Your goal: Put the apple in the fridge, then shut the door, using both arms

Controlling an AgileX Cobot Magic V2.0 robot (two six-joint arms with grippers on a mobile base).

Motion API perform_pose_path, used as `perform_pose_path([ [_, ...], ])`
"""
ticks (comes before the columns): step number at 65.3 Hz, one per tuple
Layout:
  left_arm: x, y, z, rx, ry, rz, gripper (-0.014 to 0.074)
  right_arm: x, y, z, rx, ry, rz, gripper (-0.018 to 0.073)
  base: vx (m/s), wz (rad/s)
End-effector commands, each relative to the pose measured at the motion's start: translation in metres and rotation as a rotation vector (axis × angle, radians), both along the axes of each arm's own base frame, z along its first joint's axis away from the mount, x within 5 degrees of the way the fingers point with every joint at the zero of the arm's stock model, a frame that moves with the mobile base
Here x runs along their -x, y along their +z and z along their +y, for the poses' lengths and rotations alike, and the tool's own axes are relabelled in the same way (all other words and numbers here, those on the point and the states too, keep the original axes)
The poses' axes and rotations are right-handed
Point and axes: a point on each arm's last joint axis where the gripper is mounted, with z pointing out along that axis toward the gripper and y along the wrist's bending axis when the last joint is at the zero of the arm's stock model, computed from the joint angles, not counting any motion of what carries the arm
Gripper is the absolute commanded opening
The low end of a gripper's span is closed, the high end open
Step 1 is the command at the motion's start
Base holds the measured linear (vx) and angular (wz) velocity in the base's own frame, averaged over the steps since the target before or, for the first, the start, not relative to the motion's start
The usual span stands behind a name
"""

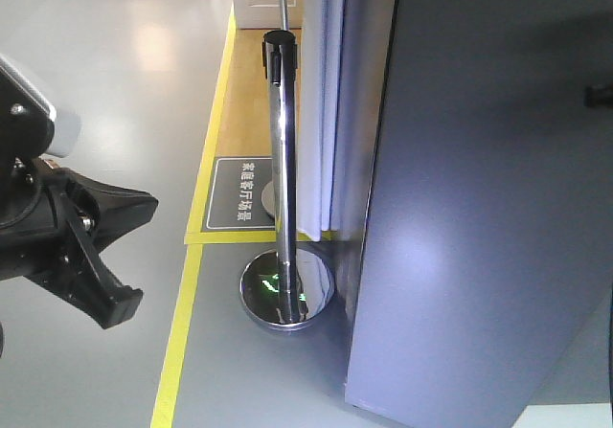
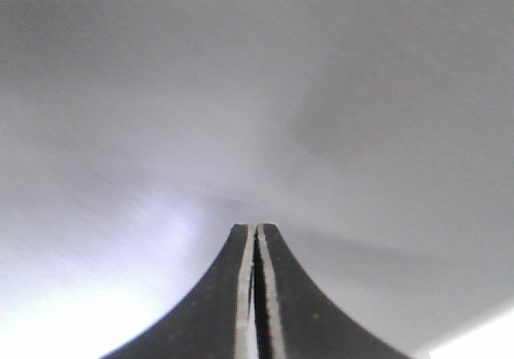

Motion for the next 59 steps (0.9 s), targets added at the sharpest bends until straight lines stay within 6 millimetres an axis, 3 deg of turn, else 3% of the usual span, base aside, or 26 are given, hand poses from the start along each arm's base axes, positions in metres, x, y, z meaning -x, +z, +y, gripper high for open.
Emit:
perform_pose_path([
  [1,0.0,0.017,0.001,0.075,0.012,-0.081,-0.0006,-0.015,0.027,0.0,0.013,0.046,-0.102,-0.0002,0.0,0.0],
  [25,0.0,0.017,0.001,0.075,0.012,-0.081,-0.0006,-0.068,0.042,-0.005,-0.008,0.067,-0.217,-0.0002,0.0,0.0],
  [40,0.0,0.017,0.001,0.075,0.012,-0.081,-0.0006,-0.094,0.038,-0.008,-0.001,0.068,-0.268,-0.0002,0.0,0.0],
  [59,0.0,0.017,0.001,0.075,0.012,-0.081,-0.0006,-0.096,0.034,-0.008,-0.049,0.061,-0.246,-0.0002,0.0,0.0],
])
